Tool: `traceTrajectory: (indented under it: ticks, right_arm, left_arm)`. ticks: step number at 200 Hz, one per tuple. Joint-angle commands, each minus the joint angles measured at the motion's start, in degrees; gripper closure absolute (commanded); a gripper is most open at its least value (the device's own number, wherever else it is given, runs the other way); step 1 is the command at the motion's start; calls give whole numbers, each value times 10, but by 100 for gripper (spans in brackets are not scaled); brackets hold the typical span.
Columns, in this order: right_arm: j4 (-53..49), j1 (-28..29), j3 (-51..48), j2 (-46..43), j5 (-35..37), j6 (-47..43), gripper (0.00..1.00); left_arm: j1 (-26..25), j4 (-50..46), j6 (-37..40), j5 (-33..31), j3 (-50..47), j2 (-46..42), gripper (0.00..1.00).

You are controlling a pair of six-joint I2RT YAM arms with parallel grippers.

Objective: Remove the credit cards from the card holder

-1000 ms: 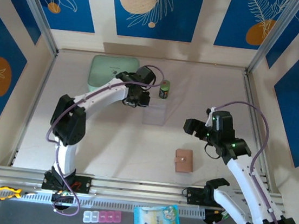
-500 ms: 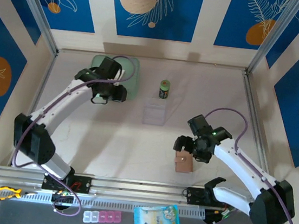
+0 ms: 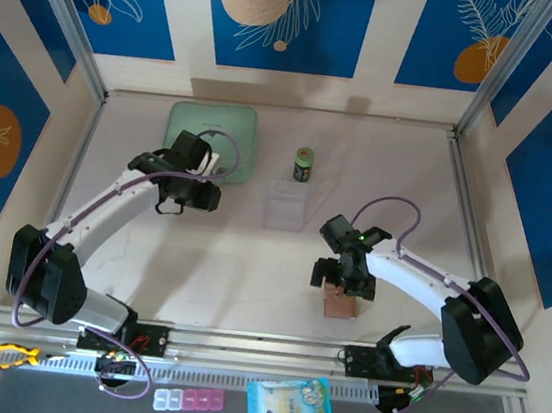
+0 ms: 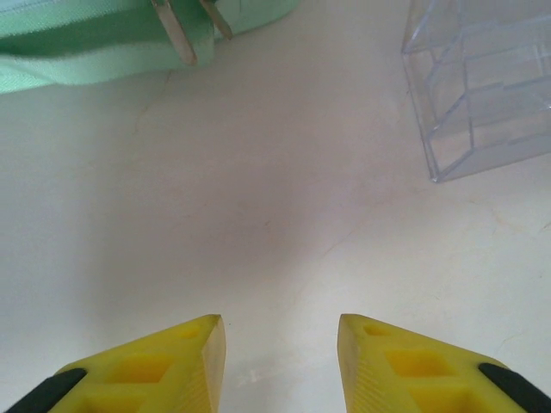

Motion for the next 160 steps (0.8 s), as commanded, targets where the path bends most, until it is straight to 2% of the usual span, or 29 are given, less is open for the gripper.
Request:
traceTrajectory:
  ticks: [1, 28, 62, 80, 119, 160]
  right_arm:
    - [18, 11, -10, 18, -30, -13, 0]
    - [15, 27, -17, 31, -27, -5, 3]
    - [17, 55, -15, 28, -27, 24, 14]
    - [21, 71, -1, 38, -30, 39, 17]
    - [38, 99, 52, 85, -30, 65, 19]
    - [34, 100, 141, 172, -7, 46, 19]
  left_arm:
    - [11, 6, 35, -19, 14, -22, 61]
    - [17, 29, 42, -12, -10, -24, 60]
    - [19, 26, 53, -28, -9, -18, 61]
    - [21, 28, 53, -25, -11, -18, 60]
    - [23, 30, 54, -25, -13, -16, 60]
    - [23, 30, 55, -21, -13, -12, 60]
